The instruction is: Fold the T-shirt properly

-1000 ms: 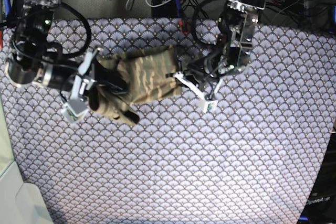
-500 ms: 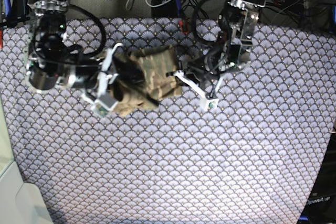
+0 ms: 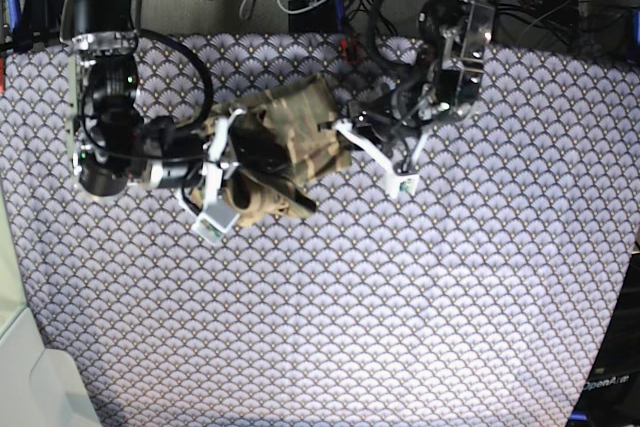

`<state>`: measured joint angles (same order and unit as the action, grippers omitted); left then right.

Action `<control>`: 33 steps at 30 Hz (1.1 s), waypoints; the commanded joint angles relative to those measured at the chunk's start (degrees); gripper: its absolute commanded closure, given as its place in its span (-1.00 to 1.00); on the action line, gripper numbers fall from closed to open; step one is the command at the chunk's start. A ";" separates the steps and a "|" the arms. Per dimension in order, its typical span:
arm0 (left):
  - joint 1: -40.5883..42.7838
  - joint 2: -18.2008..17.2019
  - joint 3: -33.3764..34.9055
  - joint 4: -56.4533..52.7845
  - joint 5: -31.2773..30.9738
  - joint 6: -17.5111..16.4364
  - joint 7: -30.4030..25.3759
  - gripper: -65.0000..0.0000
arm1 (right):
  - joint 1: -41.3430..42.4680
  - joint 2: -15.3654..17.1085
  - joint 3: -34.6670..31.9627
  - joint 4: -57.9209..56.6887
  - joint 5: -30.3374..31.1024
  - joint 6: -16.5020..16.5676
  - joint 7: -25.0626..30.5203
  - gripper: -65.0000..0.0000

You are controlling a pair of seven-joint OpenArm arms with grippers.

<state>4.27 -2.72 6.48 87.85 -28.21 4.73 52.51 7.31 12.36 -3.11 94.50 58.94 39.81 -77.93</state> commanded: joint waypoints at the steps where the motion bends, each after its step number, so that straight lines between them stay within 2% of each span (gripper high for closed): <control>1: -0.10 -0.14 -0.19 1.68 0.47 0.32 0.63 0.99 | 1.08 0.26 0.17 0.14 1.68 0.19 1.14 0.97; 5: -0.10 -0.22 -0.28 3.09 0.47 0.32 0.63 0.99 | 1.70 0.08 -0.71 -1.27 1.68 0.19 2.72 0.97; 9: -0.36 -0.14 -0.28 3.53 0.47 0.32 0.63 0.99 | 1.70 0.26 -6.60 -1.27 0.97 0.19 6.24 0.97; 13: -0.54 0.22 -0.28 3.53 0.47 0.32 0.63 0.99 | 1.61 -1.77 -10.29 -1.27 -3.51 0.19 6.85 0.97; 23: -0.27 -0.14 -0.28 3.62 0.47 0.32 0.63 0.99 | 0.73 -6.25 -10.64 -1.27 -14.67 0.19 6.85 0.96; 26: -0.27 -0.14 -0.28 3.62 0.47 0.32 0.63 0.99 | 0.73 -6.25 -10.64 -1.27 -15.20 0.19 6.85 0.78; 31: -0.19 -0.14 -0.28 3.62 0.47 0.32 0.63 0.99 | 0.73 -5.99 -10.64 -1.27 -15.03 0.19 6.59 0.23; 33: -0.19 -0.14 -0.28 3.62 0.47 0.32 0.72 0.99 | 0.64 -5.99 -10.64 -0.92 -14.94 0.19 6.41 0.07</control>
<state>4.80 -3.01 6.31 90.32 -27.49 4.93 53.80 6.94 6.63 -13.78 92.31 42.15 39.81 -72.79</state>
